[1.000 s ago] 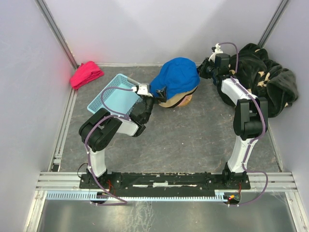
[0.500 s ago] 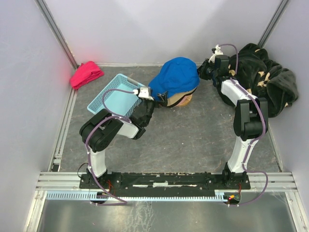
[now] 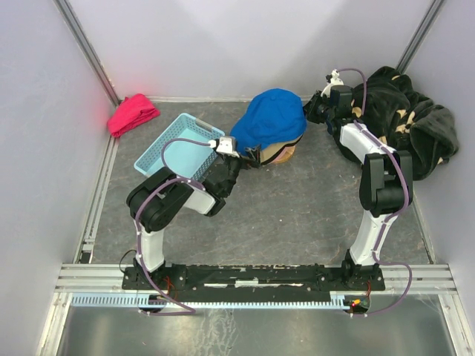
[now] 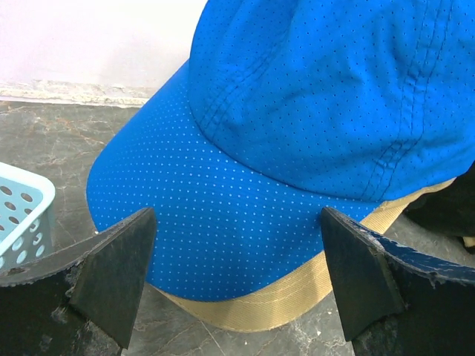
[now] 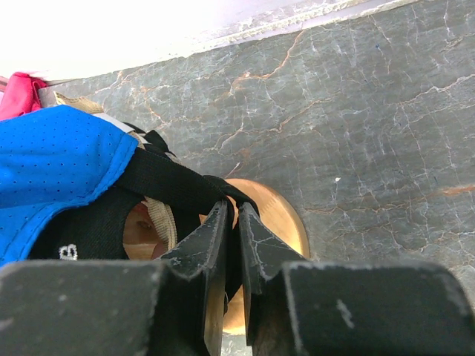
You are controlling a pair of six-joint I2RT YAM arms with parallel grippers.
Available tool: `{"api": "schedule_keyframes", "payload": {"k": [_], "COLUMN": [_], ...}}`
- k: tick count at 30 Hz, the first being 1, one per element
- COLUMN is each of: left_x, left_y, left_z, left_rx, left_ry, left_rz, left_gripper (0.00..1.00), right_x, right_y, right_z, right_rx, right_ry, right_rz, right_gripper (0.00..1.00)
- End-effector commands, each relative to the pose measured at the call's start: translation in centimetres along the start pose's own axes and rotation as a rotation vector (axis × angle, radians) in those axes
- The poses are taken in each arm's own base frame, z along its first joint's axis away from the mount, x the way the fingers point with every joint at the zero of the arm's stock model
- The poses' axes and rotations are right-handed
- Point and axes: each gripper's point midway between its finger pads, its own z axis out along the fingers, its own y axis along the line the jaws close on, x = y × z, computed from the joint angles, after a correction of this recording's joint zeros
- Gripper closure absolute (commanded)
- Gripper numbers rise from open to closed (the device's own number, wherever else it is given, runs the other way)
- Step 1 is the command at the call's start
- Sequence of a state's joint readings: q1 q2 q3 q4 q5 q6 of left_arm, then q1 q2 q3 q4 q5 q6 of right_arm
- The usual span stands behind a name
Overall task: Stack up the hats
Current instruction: Stack the hat on the hat.
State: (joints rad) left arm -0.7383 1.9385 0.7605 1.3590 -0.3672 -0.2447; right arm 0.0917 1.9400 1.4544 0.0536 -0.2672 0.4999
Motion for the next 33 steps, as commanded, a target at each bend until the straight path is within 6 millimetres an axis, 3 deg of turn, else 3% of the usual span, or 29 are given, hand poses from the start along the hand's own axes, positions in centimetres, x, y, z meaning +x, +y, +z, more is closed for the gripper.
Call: {"api": "schedule_keyframes", "payload": {"k": [1, 9, 15, 19, 23, 33], "left_x": [0.9, -4.1, -4.9, -5.5, -5.4, -8.5], "left_y": [-1.5, 0.0, 2.7, 4.2, 6.0, 10.1], "left_z": [-1.0, -2.4, -3.6, -4.0, -3.5, 0.2], "left_rx": [0.038, -0.055, -0.163, -0.203, -0.274, -0.296], "left_ry": [0.039, -0.063, -0.048, -0.033, 0.018, 0.047], "left_rz": [-0.058, -0.060, 0.071, 0.057, -0.040, -0.330], "left_gripper": [0.04, 0.01, 0.01, 0.01, 0.01, 0.01], "right_x": [4.9, 4.5, 4.1, 4.0, 3.7, 2.2], "right_y": [-2.7, -2.8, -2.8, -2.8, -2.7, -1.5], "right_z": [-0.5, -0.6, -0.8, -0.9, -1.1, -1.6], "right_rx": [0.109, 0.112, 0.113, 0.110, 0.103, 0.080], "right_ry": [0.142, 0.138, 0.131, 0.128, 0.120, 0.087], "right_rz": [0.021, 0.018, 0.023, 0.026, 0.030, 0.031], "right_gripper": [0.80, 0.78, 0.74, 0.69, 0.65, 0.61]}}
